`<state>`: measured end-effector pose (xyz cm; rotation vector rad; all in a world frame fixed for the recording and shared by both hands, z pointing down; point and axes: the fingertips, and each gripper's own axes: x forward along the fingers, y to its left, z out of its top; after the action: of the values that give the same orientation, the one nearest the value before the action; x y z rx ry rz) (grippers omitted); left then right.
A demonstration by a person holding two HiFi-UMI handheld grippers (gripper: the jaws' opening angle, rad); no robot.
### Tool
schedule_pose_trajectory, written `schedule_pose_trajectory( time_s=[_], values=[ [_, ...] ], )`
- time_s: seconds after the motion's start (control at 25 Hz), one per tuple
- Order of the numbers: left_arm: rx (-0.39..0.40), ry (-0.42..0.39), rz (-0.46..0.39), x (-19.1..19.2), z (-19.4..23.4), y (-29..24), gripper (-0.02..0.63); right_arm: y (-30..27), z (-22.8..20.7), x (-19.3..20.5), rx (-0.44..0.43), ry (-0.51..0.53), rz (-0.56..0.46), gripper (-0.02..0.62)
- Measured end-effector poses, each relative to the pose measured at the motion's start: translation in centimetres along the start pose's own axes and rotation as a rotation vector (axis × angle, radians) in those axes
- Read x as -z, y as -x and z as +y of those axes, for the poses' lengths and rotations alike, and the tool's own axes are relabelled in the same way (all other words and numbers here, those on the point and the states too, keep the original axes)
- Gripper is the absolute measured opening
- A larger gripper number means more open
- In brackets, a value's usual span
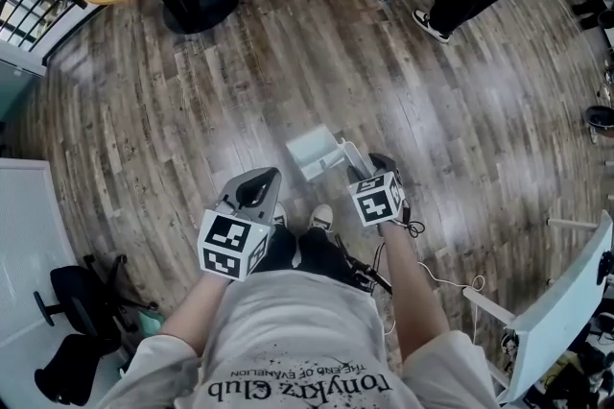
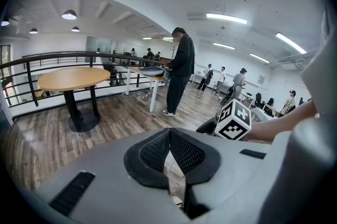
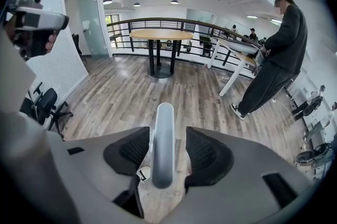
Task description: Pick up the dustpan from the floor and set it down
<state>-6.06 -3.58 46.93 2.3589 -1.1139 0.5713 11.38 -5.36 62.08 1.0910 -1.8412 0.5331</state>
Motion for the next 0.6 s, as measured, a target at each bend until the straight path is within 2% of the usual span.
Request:
schedule_pose_trajectory(
  time_s=[0.44, 0.6],
  values=[
    [0.0, -0.029, -0.024, -0.6, -1.8, 2.0, 0.023, 7.1, 0.4, -2.2, 0.033, -0.026, -0.125, 0.218],
    [0.005, -0.043, -0.029, -0.8, -2.6, 2.6, 0.023, 9.4, 0.8, -3.1, 0.026, -0.062, -0.183, 0.197]
  ],
)
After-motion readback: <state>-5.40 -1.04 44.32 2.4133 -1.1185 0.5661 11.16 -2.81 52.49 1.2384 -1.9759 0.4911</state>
